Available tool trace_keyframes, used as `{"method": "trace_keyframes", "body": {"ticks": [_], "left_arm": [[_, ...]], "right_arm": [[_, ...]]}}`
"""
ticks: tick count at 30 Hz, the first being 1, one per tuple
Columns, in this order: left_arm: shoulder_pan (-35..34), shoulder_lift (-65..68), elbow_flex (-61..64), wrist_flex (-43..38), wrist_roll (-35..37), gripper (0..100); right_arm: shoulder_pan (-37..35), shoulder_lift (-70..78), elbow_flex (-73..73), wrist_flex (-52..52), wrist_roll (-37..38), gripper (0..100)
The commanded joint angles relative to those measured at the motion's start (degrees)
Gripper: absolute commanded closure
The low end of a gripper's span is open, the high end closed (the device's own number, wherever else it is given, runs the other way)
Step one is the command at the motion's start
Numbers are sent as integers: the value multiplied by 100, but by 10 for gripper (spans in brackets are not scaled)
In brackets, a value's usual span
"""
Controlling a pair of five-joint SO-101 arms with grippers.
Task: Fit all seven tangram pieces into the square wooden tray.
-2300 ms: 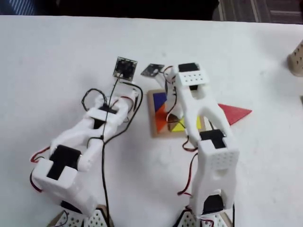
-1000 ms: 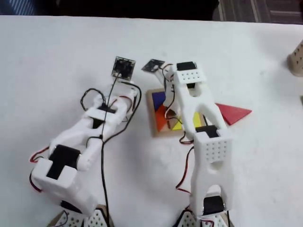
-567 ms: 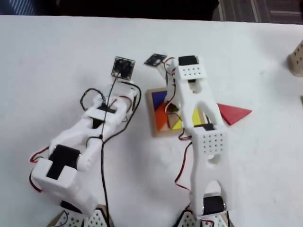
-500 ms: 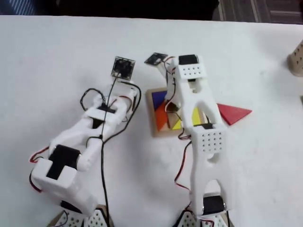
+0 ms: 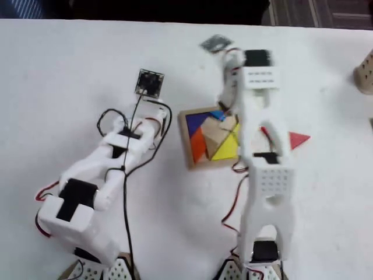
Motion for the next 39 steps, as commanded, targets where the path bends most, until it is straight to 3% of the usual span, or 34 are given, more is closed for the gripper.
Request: {"method": "trace_keyframes", "body": {"ticks": [1,6,10,19,26,32,39], "left_arm": [[-57,-48,-316,-149,-18,977],[-57,-48,-316,-149,-18,977],[-57,-48,-316,-149,-18,977],[-66,-48,-316,-149,-26,977],[-66,-48,-316,-158,-26,977],[-66,-48,-316,-158,-26,976],[-66,-48,-316,-158,-26,976]], "right_arm": [[690,-998,642,48,-9,981],[1613,-1508,1846,-4,44,981],[2352,-1648,2681,-268,686,981],[3741,-2062,4738,-2176,1222,980],[4110,-2782,5679,-2826,1196,967],[4189,-3424,6259,-2844,1248,780],[4031,-3732,6251,-2826,1248,809]]}}
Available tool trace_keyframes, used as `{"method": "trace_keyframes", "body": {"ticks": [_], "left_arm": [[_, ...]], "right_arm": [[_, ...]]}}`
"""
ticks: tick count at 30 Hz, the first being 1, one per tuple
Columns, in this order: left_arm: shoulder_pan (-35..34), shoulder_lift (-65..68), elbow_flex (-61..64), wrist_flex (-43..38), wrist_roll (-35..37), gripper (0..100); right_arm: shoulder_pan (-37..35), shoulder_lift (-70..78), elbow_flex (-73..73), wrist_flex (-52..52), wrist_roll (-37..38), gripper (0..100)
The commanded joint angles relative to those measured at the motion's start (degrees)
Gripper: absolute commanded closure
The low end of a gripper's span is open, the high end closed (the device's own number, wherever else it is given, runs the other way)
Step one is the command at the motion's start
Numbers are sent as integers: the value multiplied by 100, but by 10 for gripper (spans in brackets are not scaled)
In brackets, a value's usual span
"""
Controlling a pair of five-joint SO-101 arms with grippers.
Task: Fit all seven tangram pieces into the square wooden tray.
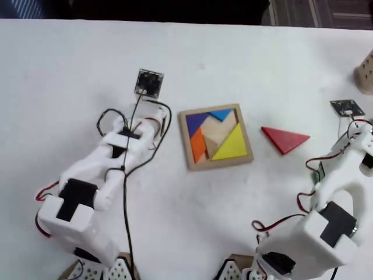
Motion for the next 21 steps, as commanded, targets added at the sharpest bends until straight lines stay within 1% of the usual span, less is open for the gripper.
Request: {"method": "trace_keyframes", "body": {"ticks": [1,3,5,8,10,12,15,19,21], "left_arm": [[-66,-48,-316,-158,-26,976],[-66,-48,-316,-158,-26,976],[-66,-48,-316,-158,-26,976],[-66,-48,-316,-158,-26,976],[-66,-40,-396,-149,-26,976],[-136,-22,-431,-149,-26,976],[-154,-22,-431,-149,-26,976],[-171,-22,-431,-149,-26,976],[-171,-22,-440,-149,-26,976]], "right_arm": [[-101,-382,-44,-40,62,811],[-136,-418,-44,-40,35,812],[-295,-470,-44,4,26,844],[-778,-681,-44,462,0,989],[-1174,-919,-26,778,-343,961],[-1552,-1191,9,857,-835,986],[-2141,-1631,334,804,-1319,981],[-3213,-2044,1064,418,-1837,980],[-3758,-2062,1354,101,-2189,960]]}}
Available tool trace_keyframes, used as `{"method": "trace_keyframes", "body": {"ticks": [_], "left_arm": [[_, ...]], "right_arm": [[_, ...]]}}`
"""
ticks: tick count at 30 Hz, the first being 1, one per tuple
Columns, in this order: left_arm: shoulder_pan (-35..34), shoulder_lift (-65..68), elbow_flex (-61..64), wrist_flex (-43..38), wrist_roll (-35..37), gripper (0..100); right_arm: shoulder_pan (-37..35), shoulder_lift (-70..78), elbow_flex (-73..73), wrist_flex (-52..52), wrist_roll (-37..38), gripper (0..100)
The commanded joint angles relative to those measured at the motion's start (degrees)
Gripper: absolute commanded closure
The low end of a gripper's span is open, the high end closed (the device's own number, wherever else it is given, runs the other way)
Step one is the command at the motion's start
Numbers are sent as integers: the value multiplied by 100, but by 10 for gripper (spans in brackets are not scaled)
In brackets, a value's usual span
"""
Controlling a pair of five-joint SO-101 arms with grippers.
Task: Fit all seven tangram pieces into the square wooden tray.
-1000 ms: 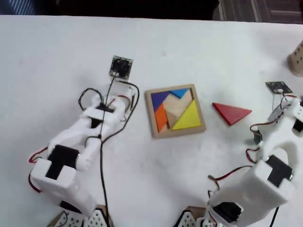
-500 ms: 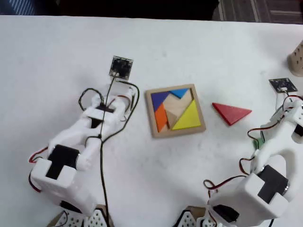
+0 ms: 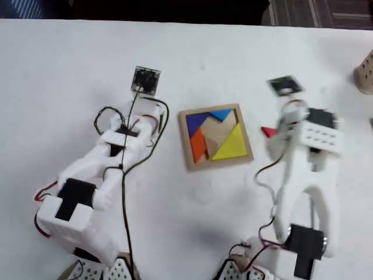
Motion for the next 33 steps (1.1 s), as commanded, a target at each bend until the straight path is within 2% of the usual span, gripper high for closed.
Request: {"method": "trace_keyframes", "body": {"ticks": [1,6,14,18,21,29,33], "left_arm": [[-57,-22,-325,-149,-26,976],[-66,-4,-396,-123,-26,976],[-75,-4,-404,-123,-26,976],[-84,-4,-404,-123,-26,976],[-136,-4,-404,-132,-26,976],[-136,-4,-404,-123,-26,976],[-136,-4,-404,-123,-26,976]], "right_arm": [[-989,-312,343,-523,-580,932],[-2264,-303,844,-1253,-809,762],[-2826,22,1486,-2703,-862,794],[-2782,673,1345,-3231,-853,796],[-2624,1191,879,-3160,-844,796],[-2563,2308,-440,-2176,-818,801],[-2563,2563,-765,-1815,-818,903]]}}
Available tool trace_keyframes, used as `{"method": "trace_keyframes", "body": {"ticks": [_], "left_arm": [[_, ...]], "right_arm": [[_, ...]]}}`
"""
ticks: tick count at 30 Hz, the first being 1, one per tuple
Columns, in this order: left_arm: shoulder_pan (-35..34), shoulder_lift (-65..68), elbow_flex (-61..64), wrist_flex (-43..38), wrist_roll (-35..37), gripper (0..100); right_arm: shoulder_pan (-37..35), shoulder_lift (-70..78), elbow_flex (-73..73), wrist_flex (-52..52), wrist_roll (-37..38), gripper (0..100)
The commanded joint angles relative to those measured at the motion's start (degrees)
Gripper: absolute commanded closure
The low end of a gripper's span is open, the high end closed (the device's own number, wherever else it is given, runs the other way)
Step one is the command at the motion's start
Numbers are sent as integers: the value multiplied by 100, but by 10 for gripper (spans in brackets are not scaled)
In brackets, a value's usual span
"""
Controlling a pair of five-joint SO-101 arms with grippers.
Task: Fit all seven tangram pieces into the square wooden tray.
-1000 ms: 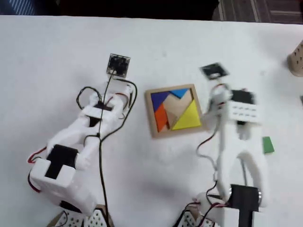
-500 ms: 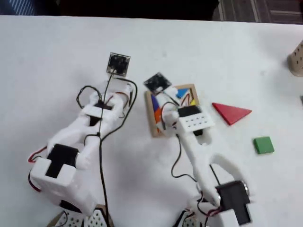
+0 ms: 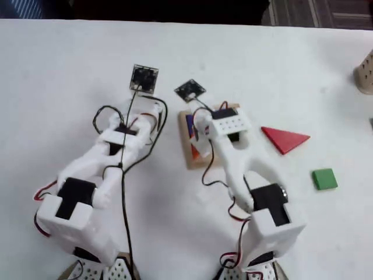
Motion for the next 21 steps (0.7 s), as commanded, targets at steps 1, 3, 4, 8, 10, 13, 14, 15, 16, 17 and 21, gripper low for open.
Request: {"method": "trace_keyframes", "body": {"ticks": [1,3,4,8,10,13,14,15,16,17,21], "left_arm": [[-84,-57,-308,-123,-26,976],[-84,-57,-308,-123,-26,976],[-84,-57,-308,-123,-26,976],[-84,-57,-308,-132,-26,976],[-84,-57,-308,-141,-26,976],[-84,-57,-308,-141,-26,976],[-84,-57,-308,-141,-26,976],[-84,-57,-308,-141,-26,976],[-84,-57,-308,-149,-26,976],[-84,-57,-308,-149,-26,976],[-84,-57,-308,-149,-26,976]], "right_arm": [[31,180,-308,303,-18,929],[22,198,-343,330,-18,943],[22,198,-360,382,-18,929],[4,92,-378,435,-18,842],[-40,-40,-378,435,-9,819],[-66,-224,-369,435,35,817],[-66,-251,-352,435,158,817],[-57,-251,-334,444,290,817],[-31,-207,-334,497,387,817],[13,-145,-334,585,457,817],[215,-13,-360,804,519,818]]}}
